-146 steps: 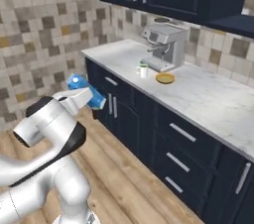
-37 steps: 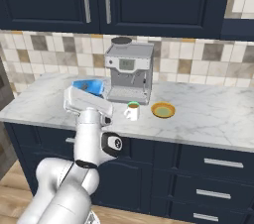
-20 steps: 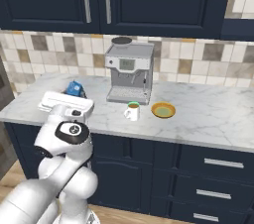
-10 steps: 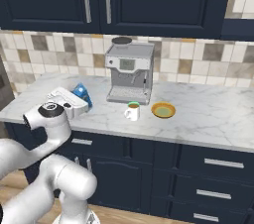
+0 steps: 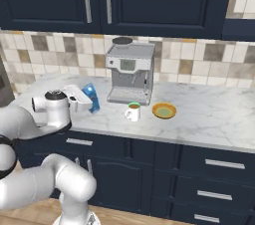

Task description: Take a sugar cube from the saucer and place it inside the coffee. Then, grab milk from the fridge and place it next to the coffee on the counter to sweeten the coffee.

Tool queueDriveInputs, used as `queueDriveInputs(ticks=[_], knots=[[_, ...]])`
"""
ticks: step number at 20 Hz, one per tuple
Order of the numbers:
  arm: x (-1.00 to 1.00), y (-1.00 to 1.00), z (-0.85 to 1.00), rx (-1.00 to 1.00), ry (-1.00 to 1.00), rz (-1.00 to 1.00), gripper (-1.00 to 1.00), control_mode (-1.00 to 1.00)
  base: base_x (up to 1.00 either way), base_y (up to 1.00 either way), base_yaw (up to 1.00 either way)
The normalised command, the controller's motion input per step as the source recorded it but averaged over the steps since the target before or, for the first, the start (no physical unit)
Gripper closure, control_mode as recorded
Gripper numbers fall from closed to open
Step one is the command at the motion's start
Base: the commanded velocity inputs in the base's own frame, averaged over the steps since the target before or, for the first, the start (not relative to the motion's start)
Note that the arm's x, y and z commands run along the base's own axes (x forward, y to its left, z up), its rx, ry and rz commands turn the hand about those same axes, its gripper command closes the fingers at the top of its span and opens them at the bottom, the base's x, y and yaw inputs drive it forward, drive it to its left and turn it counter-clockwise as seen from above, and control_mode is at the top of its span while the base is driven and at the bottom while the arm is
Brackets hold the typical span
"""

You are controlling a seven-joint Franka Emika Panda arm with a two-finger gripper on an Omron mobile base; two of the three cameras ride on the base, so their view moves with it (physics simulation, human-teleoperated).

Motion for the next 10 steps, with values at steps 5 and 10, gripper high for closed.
queueDriveInputs(ticks=[5,10], knots=[[0.11,-0.75,-0.43,0.08,-0.04,-0.11,1.00,-1.00,0.00,0.00,0.00],[0.46,-0.29,-0.37,0.08,0.00,-0.02,1.00,-1.00,0.00,0.00,0.00]])
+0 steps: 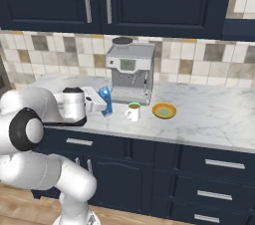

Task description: Take a sugar cube from the saucer and place it inside the coffee. Then, grab milk from the fridge and place it next to the coffee on the counter to sweeten the coffee.

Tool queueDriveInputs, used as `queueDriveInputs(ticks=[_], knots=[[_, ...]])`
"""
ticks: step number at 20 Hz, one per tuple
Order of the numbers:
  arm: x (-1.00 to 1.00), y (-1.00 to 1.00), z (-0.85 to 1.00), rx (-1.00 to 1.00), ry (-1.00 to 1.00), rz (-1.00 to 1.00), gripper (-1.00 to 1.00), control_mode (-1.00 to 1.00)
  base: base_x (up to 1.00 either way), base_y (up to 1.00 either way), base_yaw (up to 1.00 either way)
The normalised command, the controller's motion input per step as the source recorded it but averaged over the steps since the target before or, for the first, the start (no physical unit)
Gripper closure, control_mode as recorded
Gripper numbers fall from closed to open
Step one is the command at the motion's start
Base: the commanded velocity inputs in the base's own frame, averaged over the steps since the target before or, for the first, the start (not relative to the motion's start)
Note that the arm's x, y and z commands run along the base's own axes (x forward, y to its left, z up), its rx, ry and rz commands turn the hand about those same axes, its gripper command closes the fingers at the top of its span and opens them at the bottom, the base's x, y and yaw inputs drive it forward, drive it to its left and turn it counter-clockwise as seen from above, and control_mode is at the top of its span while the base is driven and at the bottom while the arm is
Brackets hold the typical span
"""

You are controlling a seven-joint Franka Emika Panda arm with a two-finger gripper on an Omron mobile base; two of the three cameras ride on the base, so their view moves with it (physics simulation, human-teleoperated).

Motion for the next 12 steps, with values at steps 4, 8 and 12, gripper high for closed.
queueDriveInputs(ticks=[4,8,12], knots=[[0.03,-0.07,-0.54,0.05,-0.06,0.00,1.00,-1.00,0.00,0.00,0.00],[0.10,-0.01,-0.42,0.00,-0.05,0.00,1.00,-1.00,0.00,0.00,0.00],[0.08,-0.10,-0.58,0.00,-0.14,0.00,1.00,-1.00,0.00,0.00,0.00]])
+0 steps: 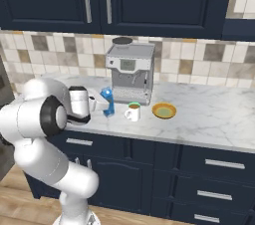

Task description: Take a sugar cube from the saucer and place it inside the coffee. Then, grab milk from the fridge and place it next to the coffee on the counter to sweeten the coffee.

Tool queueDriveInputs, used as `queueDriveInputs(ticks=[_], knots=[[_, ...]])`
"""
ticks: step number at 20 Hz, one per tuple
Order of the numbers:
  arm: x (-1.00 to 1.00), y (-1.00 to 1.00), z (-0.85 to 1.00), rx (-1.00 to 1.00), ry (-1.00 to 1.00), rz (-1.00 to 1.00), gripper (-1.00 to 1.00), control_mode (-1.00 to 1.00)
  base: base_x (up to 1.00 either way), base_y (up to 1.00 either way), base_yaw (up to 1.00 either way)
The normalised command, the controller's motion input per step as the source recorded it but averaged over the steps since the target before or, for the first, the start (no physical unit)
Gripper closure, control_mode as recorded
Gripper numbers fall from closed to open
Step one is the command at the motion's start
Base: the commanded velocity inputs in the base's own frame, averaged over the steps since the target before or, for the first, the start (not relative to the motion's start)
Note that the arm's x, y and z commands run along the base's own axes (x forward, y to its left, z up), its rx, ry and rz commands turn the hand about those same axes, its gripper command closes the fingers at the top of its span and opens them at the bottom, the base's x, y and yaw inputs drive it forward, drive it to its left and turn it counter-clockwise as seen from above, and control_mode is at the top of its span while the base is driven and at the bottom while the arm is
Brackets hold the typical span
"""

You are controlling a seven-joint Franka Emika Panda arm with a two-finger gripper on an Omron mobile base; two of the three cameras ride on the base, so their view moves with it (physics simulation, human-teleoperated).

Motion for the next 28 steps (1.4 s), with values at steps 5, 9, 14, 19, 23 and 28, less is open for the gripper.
queueDriveInputs(ticks=[5,9,14,19,23,28], knots=[[0.00,-0.13,-0.60,0.06,-0.19,0.00,1.00,-1.00,0.00,0.00,0.00],[-0.02,-0.11,-0.47,0.16,-0.22,0.00,1.00,-1.00,0.00,0.00,0.00],[0.00,-0.01,-0.62,0.19,-0.12,0.00,-1.00,-1.00,0.00,0.00,0.00],[-0.06,-0.02,-0.44,0.11,-0.22,0.00,-1.00,-1.00,0.00,0.00,0.00],[-0.07,0.00,-0.43,0.01,-0.21,0.00,-1.00,-1.00,0.00,0.00,0.00],[-0.09,0.00,-0.43,0.00,-0.16,0.00,-1.00,-1.00,0.00,0.00,0.00]])
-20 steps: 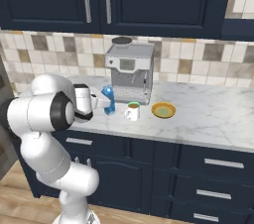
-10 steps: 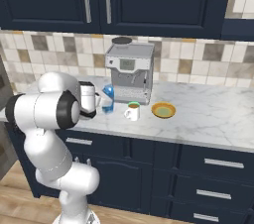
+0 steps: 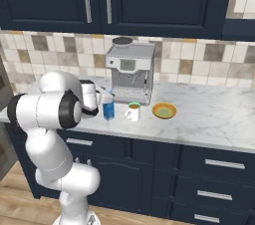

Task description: Take a sugar cube from the saucer and place it inside the coffee. Then, grab milk from the fridge and place it next to the coffee on the counter to sweeten the coffee.

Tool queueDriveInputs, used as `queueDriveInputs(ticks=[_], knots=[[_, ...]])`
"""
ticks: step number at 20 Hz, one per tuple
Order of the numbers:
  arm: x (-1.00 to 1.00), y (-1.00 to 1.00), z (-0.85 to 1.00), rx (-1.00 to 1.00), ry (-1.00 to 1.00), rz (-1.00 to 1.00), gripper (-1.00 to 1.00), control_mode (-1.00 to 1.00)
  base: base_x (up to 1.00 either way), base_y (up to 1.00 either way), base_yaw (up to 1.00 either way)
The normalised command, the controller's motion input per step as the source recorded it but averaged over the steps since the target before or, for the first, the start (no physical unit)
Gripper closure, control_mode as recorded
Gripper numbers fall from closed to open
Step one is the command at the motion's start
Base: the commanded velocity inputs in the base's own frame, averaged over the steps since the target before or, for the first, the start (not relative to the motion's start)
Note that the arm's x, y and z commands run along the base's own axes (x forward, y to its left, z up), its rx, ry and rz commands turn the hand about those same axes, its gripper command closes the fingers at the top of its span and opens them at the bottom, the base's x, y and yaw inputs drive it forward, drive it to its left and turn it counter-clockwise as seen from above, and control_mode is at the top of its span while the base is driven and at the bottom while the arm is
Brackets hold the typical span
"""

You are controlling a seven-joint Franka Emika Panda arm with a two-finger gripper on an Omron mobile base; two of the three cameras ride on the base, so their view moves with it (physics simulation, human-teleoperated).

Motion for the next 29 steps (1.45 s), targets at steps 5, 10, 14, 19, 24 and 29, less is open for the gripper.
queueDriveInputs(ticks=[5,10,14,19,24,29], knots=[[-0.85,0.04,0.53,0.00,-0.23,0.00,-1.00,-1.00,0.00,0.00,0.00],[-0.88,0.07,1.00,0.00,-0.18,0.00,-1.00,-1.00,0.00,0.00,0.00],[-0.84,0.00,1.00,0.00,-0.09,0.00,-1.00,-1.00,0.00,0.00,0.00],[-0.87,0.00,1.00,0.00,-0.05,-0.01,-1.00,-1.00,0.00,0.00,0.00],[-0.98,0.05,0.81,0.00,0.00,-0.04,-1.00,-1.00,0.00,0.00,0.00],[-0.98,0.04,0.87,0.00,0.00,-0.03,-1.00,-1.00,0.00,0.00,0.00]])
